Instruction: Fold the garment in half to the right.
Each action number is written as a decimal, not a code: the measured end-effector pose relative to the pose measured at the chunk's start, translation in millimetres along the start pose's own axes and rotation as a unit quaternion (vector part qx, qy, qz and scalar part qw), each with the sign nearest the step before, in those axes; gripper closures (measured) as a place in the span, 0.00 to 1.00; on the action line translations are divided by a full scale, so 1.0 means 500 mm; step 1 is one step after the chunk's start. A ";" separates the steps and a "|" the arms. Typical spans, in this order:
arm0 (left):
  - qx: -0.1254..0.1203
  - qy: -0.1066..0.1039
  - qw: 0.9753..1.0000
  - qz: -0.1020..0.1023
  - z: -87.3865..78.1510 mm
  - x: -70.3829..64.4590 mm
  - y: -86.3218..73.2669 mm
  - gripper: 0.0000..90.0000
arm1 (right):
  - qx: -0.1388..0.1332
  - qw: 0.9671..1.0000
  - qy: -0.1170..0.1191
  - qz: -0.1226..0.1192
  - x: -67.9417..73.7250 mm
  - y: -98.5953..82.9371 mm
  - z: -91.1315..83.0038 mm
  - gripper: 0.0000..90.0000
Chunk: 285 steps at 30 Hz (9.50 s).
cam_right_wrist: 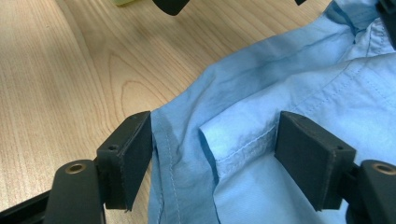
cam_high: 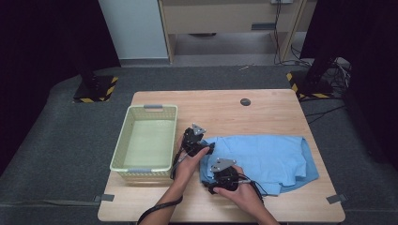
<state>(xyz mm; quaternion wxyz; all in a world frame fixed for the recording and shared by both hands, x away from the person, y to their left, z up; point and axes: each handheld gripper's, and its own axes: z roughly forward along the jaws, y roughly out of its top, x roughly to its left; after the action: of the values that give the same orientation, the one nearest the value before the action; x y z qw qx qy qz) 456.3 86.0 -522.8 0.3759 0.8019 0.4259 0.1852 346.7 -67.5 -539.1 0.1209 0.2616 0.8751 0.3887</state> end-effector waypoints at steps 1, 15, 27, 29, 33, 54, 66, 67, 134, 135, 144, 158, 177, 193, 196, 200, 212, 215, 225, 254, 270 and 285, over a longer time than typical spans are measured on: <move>0.002 0.003 1.000 -0.002 0.002 0.003 -0.002 0.20 | -0.001 1.000 0.000 0.000 0.000 0.000 0.000 0.31; 0.010 -0.026 0.999 -0.017 0.033 0.017 -0.009 0.17 | -0.006 1.000 0.003 -0.002 -0.003 -0.008 -0.006 0.34; 0.005 -0.045 0.999 0.020 0.030 0.011 -0.005 0.81 | -0.010 1.000 0.000 0.000 -0.004 -0.017 -0.017 0.41; 0.006 -0.049 0.999 0.020 0.030 0.011 -0.005 0.87 | -0.010 1.000 0.000 0.000 -0.004 -0.017 -0.018 0.41; 0.007 -0.049 0.998 0.024 0.030 0.009 -0.004 0.90 | -0.001 1.000 -0.002 0.001 -0.003 -0.012 -0.018 0.41; 0.002 -0.043 0.998 0.034 0.019 -0.003 0.006 0.94 | 0.041 0.997 -0.058 0.002 -0.006 0.016 -0.018 0.93; -0.050 -0.060 0.996 0.050 -0.047 -0.033 0.062 0.94 | 0.014 0.996 -0.087 0.027 0.010 0.050 -0.104 0.96; -0.053 -0.062 0.995 0.050 -0.052 -0.033 0.066 0.94 | 0.013 0.996 -0.087 0.026 0.012 0.053 -0.109 0.96; -0.092 -0.048 0.994 0.035 -0.222 0.030 0.083 0.93 | -0.022 0.999 -0.049 0.005 0.120 0.190 -0.114 0.96; -0.093 -0.047 0.994 0.035 -0.224 0.033 0.083 0.93 | -0.023 0.999 -0.048 0.005 0.121 0.192 -0.113 0.96; -0.097 -0.047 0.994 0.014 -0.241 0.059 0.076 0.93 | -0.028 0.999 -0.039 0.012 0.131 0.212 -0.101 0.96; -0.093 -0.031 0.995 0.013 -0.291 0.092 0.069 0.93 | -0.037 0.999 -0.016 0.004 0.160 0.249 -0.075 0.96; -0.063 -0.034 0.994 0.082 -0.260 -0.017 0.160 0.93 | -0.069 0.997 0.010 0.044 0.100 0.218 -0.147 0.96; -0.047 -0.039 0.992 0.113 -0.196 -0.090 0.220 0.94 | -0.069 0.994 -0.005 0.083 -0.002 0.132 -0.225 0.97; -0.046 -0.041 0.991 0.119 -0.194 -0.102 0.231 0.94 | -0.070 0.994 -0.004 0.086 -0.010 0.128 -0.240 0.97; -0.041 -0.043 0.990 0.126 -0.190 -0.117 0.246 0.94 | -0.072 0.993 -0.003 0.090 -0.021 0.123 -0.260 0.97; -0.032 -0.071 0.989 0.129 -0.141 -0.160 0.258 0.94 | -0.064 0.992 -0.002 0.106 -0.059 0.085 -0.307 0.97; -0.033 -0.074 0.987 0.135 -0.125 -0.170 0.261 0.94 | -0.062 0.992 -0.004 0.109 -0.069 0.073 -0.317 0.97; -0.046 -0.115 0.977 0.171 -0.055 -0.197 0.256 0.93 | -0.048 0.990 -0.012 0.131 -0.107 0.016 -0.320 0.97; -0.036 -0.160 0.975 0.152 0.065 -0.226 0.217 0.93 | -0.011 0.987 -0.050 0.155 -0.147 -0.072 -0.305 0.97; -0.074 -0.130 0.979 0.135 -0.011 -0.223 0.199 0.47 | -0.007 0.982 -0.099 0.158 -0.149 -0.126 -0.267 0.96; -0.049 -0.092 0.989 0.103 -0.083 -0.181 0.069 0.30 | -0.009 0.980 -0.108 0.169 -0.143 -0.148 -0.282 0.95</move>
<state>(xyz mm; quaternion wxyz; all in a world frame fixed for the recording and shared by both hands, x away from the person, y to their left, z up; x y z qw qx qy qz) 398.0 17.5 -467.7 0.4313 0.8358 0.2948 0.1688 320.8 -235.8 -499.3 0.1500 0.4448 0.7968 0.3804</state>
